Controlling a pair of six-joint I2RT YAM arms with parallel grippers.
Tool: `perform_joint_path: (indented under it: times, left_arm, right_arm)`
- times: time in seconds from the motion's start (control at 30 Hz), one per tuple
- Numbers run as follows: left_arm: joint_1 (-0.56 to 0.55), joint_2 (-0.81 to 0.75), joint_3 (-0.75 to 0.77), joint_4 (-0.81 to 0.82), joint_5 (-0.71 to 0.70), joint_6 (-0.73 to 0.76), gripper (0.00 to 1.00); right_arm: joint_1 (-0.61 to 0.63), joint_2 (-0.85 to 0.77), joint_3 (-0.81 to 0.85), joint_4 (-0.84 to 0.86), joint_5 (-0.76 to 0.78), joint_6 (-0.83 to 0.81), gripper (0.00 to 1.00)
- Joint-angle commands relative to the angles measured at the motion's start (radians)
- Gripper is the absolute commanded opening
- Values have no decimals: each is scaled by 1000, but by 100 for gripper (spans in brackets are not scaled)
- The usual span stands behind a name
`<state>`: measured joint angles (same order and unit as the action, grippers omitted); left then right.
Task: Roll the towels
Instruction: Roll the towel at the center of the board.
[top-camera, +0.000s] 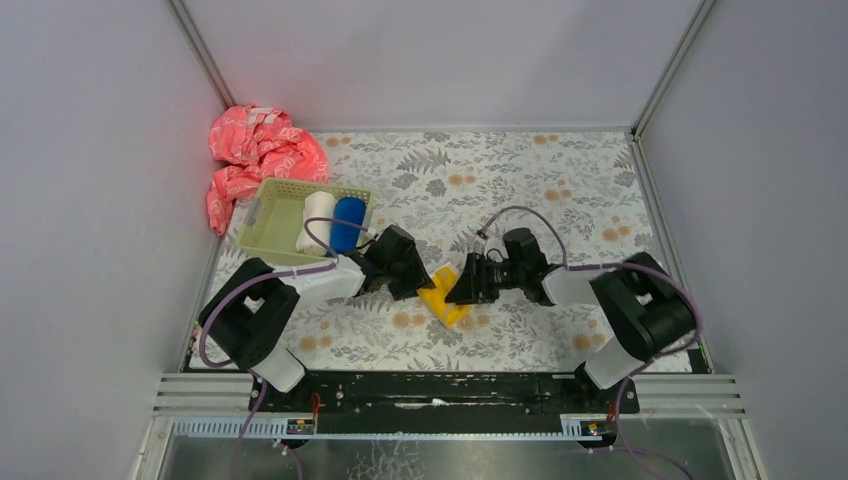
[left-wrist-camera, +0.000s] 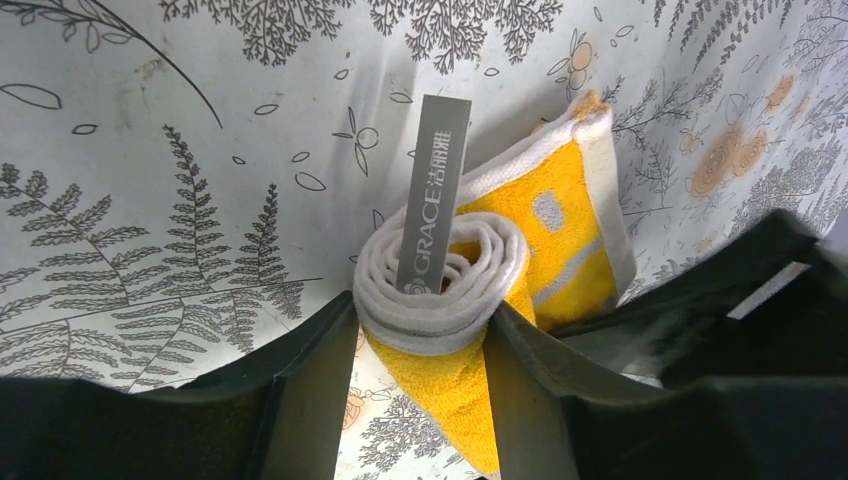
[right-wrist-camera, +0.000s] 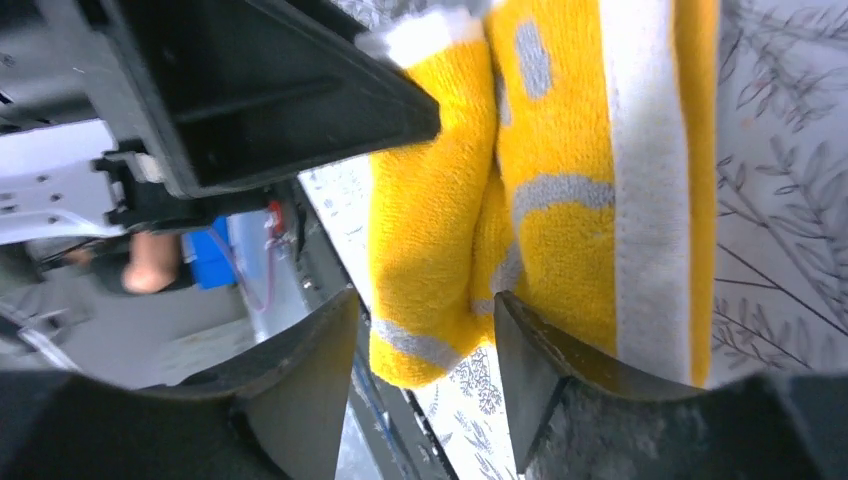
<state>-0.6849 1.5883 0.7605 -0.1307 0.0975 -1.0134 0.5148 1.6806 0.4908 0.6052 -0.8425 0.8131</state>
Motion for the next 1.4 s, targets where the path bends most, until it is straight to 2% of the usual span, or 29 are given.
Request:
perform_joint_path:
  times: [0.0, 0.13, 0.37, 0.6, 0.8, 1.07, 1.13, 1.23, 1.37]
  left_arm:
    - [-4, 35, -35, -19, -31, 7, 46]
    - [-4, 38, -33, -38, -44, 7, 45]
    - [-4, 45, -30, -46, -45, 4, 45]
    - [-3, 50, -33, -47, -45, 1, 45]
    - [-4, 49, -33, -48, -46, 0, 45]
    - [-2, 37, -38, -51, -49, 2, 46]
    - [-2, 34, -39, -51, -50, 1, 47]
    - [-1, 19, -38, -55, -48, 0, 50]
    - [7, -53, -54, -70, -74, -7, 58]
  right_arm:
    - [57, -213, 129, -571, 332, -384, 60]
    - [180, -322, 196, -698, 573, -477, 61]
    - [403, -403, 242, -714, 878, -584, 62]
    - [577, -323, 274, -681, 1050, -672, 61]
    - [662, -207, 326, -672, 1147, -737, 59]
    - [672, -57, 328, -722, 1225, -750, 58]
    - [670, -38, 323, -732, 1229, -741, 55]
    - [661, -35, 323, -728, 1163, -735, 43]
    - [574, -79, 308, -666, 832, -697, 22]
